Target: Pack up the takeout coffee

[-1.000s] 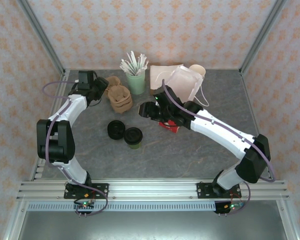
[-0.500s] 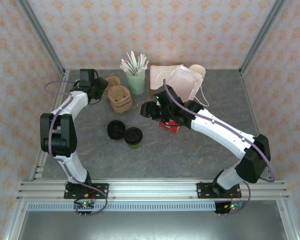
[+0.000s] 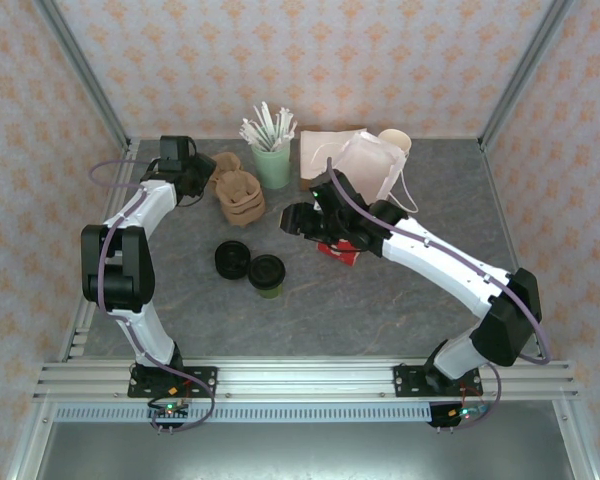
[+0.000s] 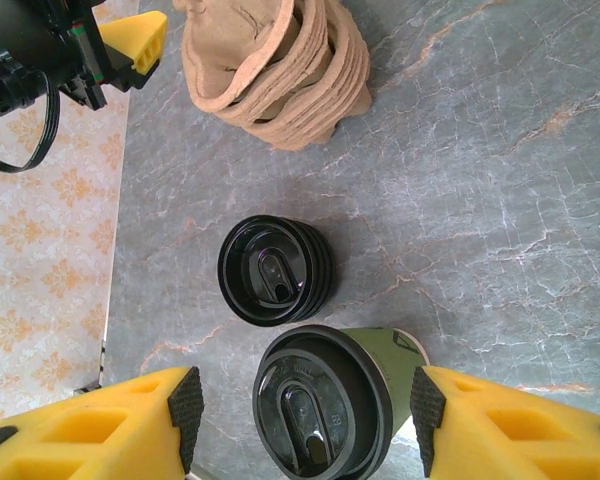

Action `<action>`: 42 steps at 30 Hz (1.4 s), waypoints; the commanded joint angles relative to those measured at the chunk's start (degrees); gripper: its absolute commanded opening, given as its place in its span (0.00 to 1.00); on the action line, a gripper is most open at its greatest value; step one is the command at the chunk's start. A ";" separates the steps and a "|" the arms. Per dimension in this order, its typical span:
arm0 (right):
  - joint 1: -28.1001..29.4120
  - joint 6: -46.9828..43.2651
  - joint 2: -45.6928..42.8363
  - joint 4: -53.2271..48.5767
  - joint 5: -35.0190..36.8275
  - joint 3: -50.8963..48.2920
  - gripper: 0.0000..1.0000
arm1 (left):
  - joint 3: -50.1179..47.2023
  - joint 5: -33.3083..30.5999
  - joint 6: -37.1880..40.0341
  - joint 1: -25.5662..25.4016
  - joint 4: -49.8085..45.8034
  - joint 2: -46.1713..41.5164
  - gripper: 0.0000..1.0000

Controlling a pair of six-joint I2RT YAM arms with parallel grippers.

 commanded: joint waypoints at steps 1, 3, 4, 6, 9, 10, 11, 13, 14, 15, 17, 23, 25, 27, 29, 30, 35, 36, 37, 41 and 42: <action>-0.35 -0.54 -1.16 -1.00 0.06 0.07 0.60 | 0.44 -1.39 -0.98 0.51 -0.23 0.85 0.49; -0.36 -0.49 -1.14 -0.99 0.06 0.04 0.60 | 0.49 -1.53 -1.11 0.51 -0.34 1.06 0.49; -0.36 -0.45 -1.22 -1.00 0.06 -0.07 0.60 | 0.36 -1.50 -1.21 0.50 -0.40 1.19 0.49; -0.36 -0.33 -1.16 -0.93 0.06 -0.20 0.60 | 0.33 -1.51 -1.39 0.55 -0.33 1.49 0.49; -0.40 -0.32 -1.14 -1.01 0.06 -0.14 0.60 | 0.36 -1.48 -1.58 0.52 -0.23 1.82 0.49; -0.47 -0.36 -1.17 -1.00 0.06 -0.17 0.60 | 0.39 -1.44 -1.74 0.51 -0.14 1.91 0.48; -0.45 -0.37 -1.14 -1.00 0.06 -0.14 0.60 | 0.44 -1.36 -1.80 0.51 -0.08 1.98 0.48; -0.45 -0.32 -1.22 -0.92 0.01 -0.18 0.60 | 0.68 -1.05 -1.67 0.51 0.12 2.21 0.45; -0.50 -0.40 -1.16 -0.92 -0.03 -0.15 0.60 | 0.86 -0.79 -1.67 0.51 0.27 2.34 0.42; -0.45 -0.45 -1.22 -0.92 -0.03 -0.17 0.60 | 1.03 -0.58 -1.74 0.51 0.46 2.50 0.40; -0.45 -0.48 -1.16 -0.92 -0.03 -0.20 0.60 | 1.31 -0.41 -1.74 0.51 0.48 2.69 0.39; -0.54 -0.34 -1.31 -0.66 0.01 -0.73 0.60 | 1.41 -0.01 -1.76 0.51 0.99 3.17 0.33; -0.54 -0.37 -1.47 -0.66 -0.11 -0.81 0.60 | 1.40 0.37 -1.92 0.50 1.42 3.39 0.29; -0.62 -0.40 -1.48 -0.72 -0.12 -0.70 0.60 | 1.41 0.51 -2.10 0.50 1.84 3.39 0.27; -0.58 -0.38 -1.57 -0.69 -0.03 -0.82 0.60 | 1.26 0.75 -2.49 0.51 2.39 3.35 0.22; -0.67 -0.33 -1.66 -0.75 0.01 -0.75 0.60 | 0.83 0.84 -2.99 0.51 3.15 3.10 0.20; -0.71 -0.37 -1.79 -0.96 -0.03 -0.69 0.60 | -1.49 1.11 -5.58 0.51 7.64 1.16 0.14; -0.72 -0.36 -1.90 -1.01 -0.03 -0.76 0.60 | -1.41 1.27 -5.79 0.51 7.99 0.93 0.13; -0.71 -0.40 -1.97 -1.01 -0.03 -0.81 0.60 | -1.27 1.41 -5.97 0.51 8.24 0.86 0.10; -0.71 -0.35 -2.26 -1.06 0.15 -0.74 0.60 | -0.39 2.14 -6.50 0.51 8.22 0.70 0.04; -0.70 -0.36 -2.38 -1.10 0.14 -0.81 0.60 | -0.28 2.21 -6.67 0.51 8.30 0.54 0.04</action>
